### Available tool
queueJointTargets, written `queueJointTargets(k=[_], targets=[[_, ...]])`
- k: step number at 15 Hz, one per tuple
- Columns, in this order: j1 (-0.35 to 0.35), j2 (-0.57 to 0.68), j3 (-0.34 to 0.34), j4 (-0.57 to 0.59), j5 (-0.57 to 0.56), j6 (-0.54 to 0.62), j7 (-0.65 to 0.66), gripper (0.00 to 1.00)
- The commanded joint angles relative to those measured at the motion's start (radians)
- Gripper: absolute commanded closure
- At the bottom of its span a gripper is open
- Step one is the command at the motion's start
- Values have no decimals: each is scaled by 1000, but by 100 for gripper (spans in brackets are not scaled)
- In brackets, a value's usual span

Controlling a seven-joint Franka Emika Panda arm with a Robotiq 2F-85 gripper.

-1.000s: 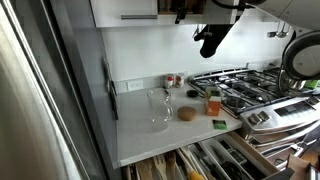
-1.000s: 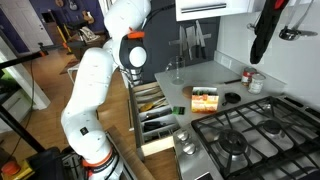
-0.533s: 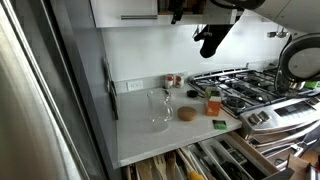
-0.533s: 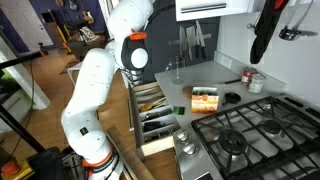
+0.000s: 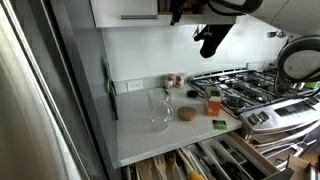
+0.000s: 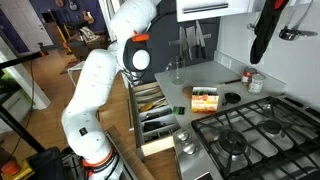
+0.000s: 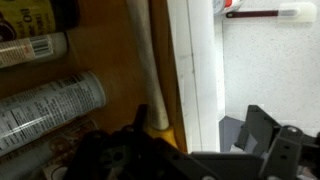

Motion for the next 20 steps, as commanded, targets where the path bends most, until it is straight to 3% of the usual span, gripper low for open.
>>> queueJointTargets(k=[1,5,8,9,11,13,16,18,19,20], targets=[[-4,23,-16,21,22,4,19,0],[1,16,-16,13,18,-20,-9,0],[4,-4,-21,-4,10,-38,-35,16],[3,-8,-21,-6,11,-42,-45,30],[3,-28,-26,-29,8,-32,-56,41],[5,-38,-29,-32,8,-44,-68,47],[7,-37,-33,-27,5,-66,-80,41],[9,-32,-35,-19,4,-75,-87,47],[10,-31,-36,-19,3,-72,-84,56],[11,-35,-38,-24,1,-63,-77,71]])
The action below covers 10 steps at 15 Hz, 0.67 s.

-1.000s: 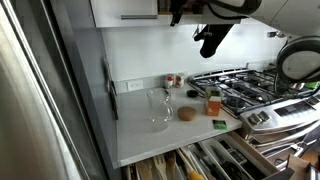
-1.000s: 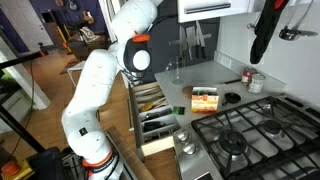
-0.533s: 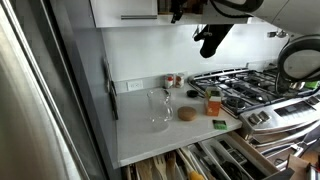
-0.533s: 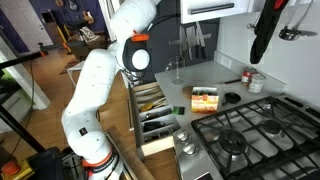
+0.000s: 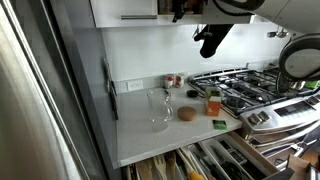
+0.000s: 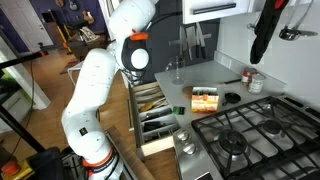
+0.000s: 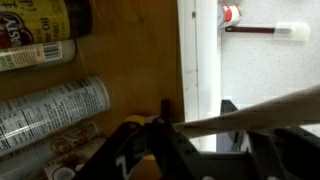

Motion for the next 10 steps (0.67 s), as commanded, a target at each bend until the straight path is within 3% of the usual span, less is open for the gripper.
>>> queueJointTargets(k=[1,4,10], targets=[[9,-18,-16,-28,1,-16,-4,72],[16,-21,-29,-32,-13,9,2,90],[28,-15,-55,-21,-34,31,27,96]])
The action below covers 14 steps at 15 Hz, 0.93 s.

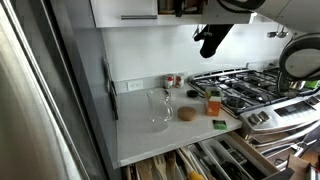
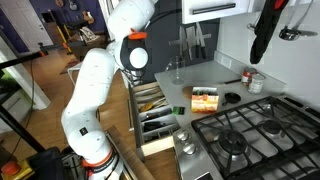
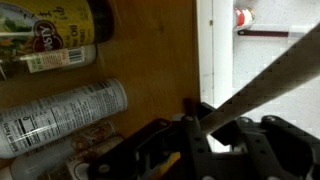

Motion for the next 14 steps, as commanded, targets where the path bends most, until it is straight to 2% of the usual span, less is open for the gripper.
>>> queueJointTargets(k=[1,14], targets=[[19,-8,-22,-18,-22,-1,21,97],[9,-47,-10,-23,-2,6,-2,97]])
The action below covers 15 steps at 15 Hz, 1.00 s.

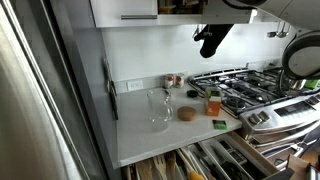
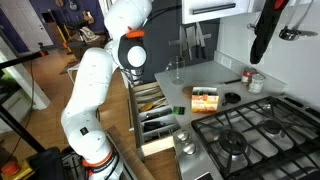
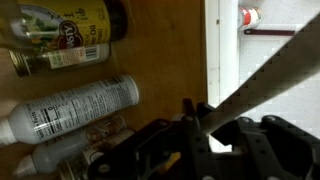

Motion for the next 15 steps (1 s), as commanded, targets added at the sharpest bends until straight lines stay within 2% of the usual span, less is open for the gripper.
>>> queueJointTargets(k=[1,8,12,13,15], targets=[[-7,-27,6,-23,9,4,-17,97],[2,-36,0,-23,4,-2,31,97],[17,-37,-17,-20,-9,-43,171,97],[-12,-59,-19,-16,-5,-47,159,97],[1,-65,-28,-18,-7,-60,270,97]])
